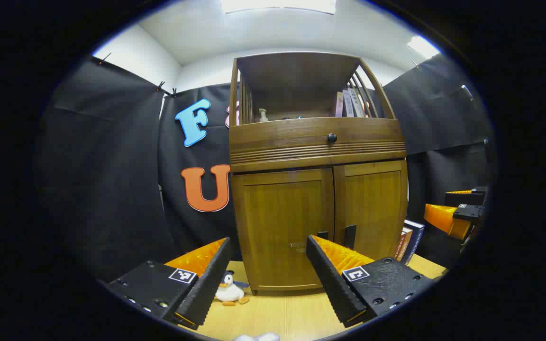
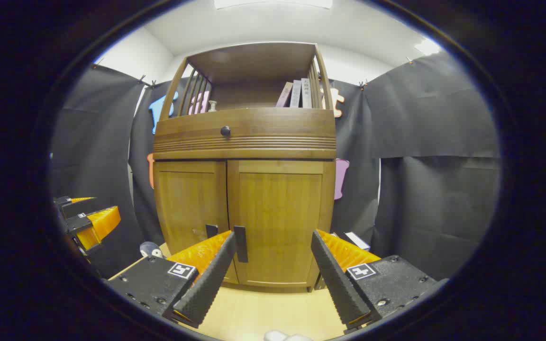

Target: Open the right door of the double-door shoe cabinet with the right hand, and open the left door with the left hand.

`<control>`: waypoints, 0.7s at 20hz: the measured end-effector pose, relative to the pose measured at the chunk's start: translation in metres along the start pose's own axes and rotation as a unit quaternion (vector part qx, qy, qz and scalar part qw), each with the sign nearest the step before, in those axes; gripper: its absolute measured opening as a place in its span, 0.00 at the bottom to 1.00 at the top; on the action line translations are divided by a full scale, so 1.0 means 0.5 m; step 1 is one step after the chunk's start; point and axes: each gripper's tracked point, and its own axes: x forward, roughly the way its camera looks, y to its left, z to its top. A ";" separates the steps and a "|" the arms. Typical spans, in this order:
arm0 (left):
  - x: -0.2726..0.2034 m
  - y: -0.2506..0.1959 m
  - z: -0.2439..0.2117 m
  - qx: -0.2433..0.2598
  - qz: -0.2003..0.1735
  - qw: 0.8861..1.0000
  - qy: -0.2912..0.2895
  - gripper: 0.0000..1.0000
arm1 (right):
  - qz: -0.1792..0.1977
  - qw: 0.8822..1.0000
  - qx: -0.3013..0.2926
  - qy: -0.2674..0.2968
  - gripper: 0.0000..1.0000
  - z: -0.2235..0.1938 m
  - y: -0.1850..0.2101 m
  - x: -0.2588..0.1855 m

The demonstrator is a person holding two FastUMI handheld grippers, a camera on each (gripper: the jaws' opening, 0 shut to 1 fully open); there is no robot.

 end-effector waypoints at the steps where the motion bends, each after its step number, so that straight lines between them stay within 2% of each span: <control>1: 0.004 -0.004 -0.002 -0.002 -0.002 1.000 0.001 0.96 | 0.000 1.000 -0.001 -0.001 1.00 0.002 0.003 0.000; 2: 0.005 -0.006 -0.004 -0.005 -0.004 1.000 0.003 0.96 | 0.001 1.000 -0.002 0.000 0.97 0.002 0.006 -0.001; 3: 0.005 -0.006 -0.006 -0.008 -0.004 1.000 0.005 0.96 | 0.002 1.000 -0.002 0.001 1.00 0.002 0.009 -0.002; 11: 0.005 0.003 0.013 -0.006 -0.003 1.000 -0.005 0.96 | -0.001 1.000 -0.005 0.000 1.00 0.008 0.009 -0.003; 12: 0.004 0.009 0.013 -0.003 -0.002 1.000 -0.006 0.96 | -0.006 1.000 -0.005 -0.002 0.97 0.007 0.007 -0.005; 14: 0.005 0.019 0.015 0.002 0.000 1.000 -0.006 0.96 | -0.011 1.000 -0.004 -0.002 1.00 0.008 0.007 -0.005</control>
